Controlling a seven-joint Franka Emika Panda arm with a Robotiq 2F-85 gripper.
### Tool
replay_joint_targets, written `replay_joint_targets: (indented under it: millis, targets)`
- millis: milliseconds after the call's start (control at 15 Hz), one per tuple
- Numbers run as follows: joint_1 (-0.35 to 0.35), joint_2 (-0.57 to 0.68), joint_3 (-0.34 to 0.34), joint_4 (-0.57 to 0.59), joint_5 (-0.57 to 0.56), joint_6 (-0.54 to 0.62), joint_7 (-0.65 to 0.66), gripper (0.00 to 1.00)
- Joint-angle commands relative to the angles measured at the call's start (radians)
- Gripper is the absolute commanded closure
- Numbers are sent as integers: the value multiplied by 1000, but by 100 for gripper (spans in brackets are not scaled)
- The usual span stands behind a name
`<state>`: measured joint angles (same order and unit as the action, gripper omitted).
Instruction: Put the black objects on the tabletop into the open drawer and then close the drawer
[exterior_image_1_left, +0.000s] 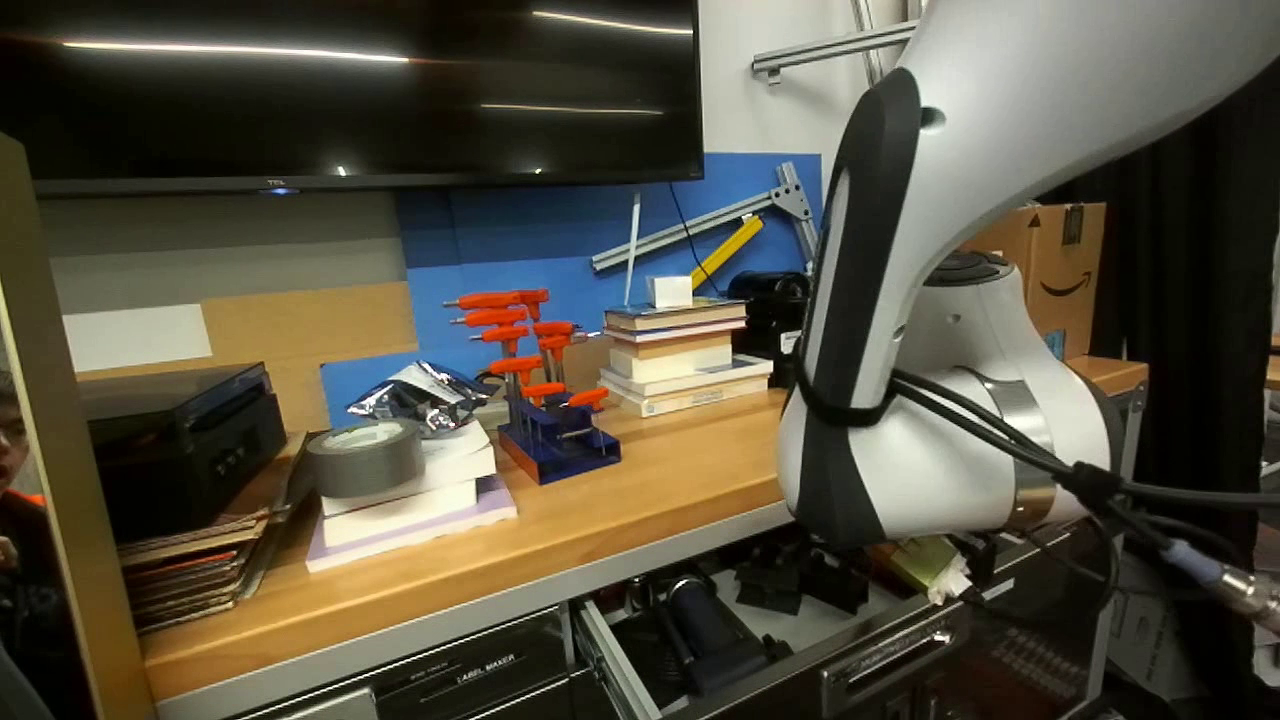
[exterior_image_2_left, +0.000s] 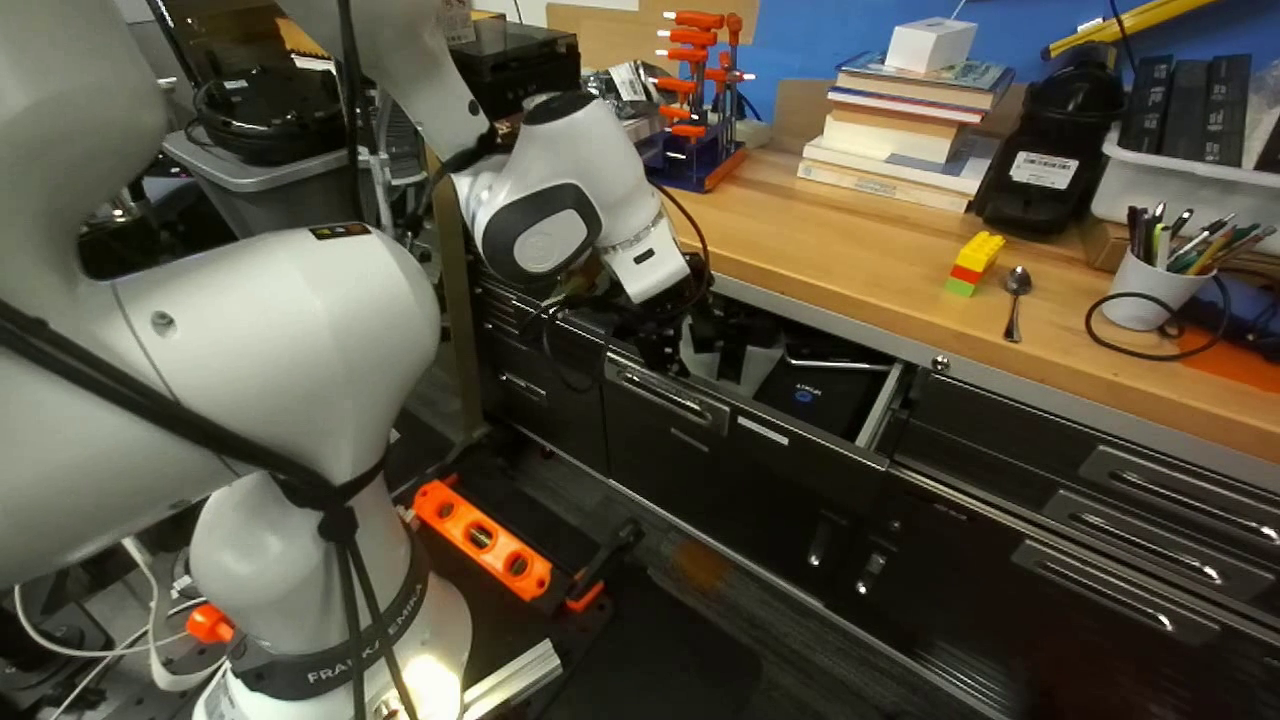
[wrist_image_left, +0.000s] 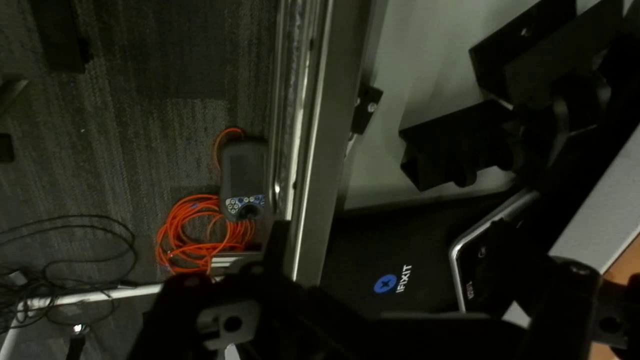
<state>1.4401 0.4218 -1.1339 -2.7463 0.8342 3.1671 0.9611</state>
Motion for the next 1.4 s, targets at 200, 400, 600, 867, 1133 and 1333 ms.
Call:
replay_joint_targets:
  millis: [200,400,600,867,1133,1333]
  targets:
    - [432,363,-464,3,-191,-439,262,0]
    - [578,456,-615,-5,-321,-661,382,0]
    - [645,518,-680,13,-436,-884,467,0]
    - [631,529,-668,36,-511,-1162,473,0]
    - [574,440,-607,45,-543,-1332,383,0]
    - [551,371,-568,28,-475,-1310,265,0]
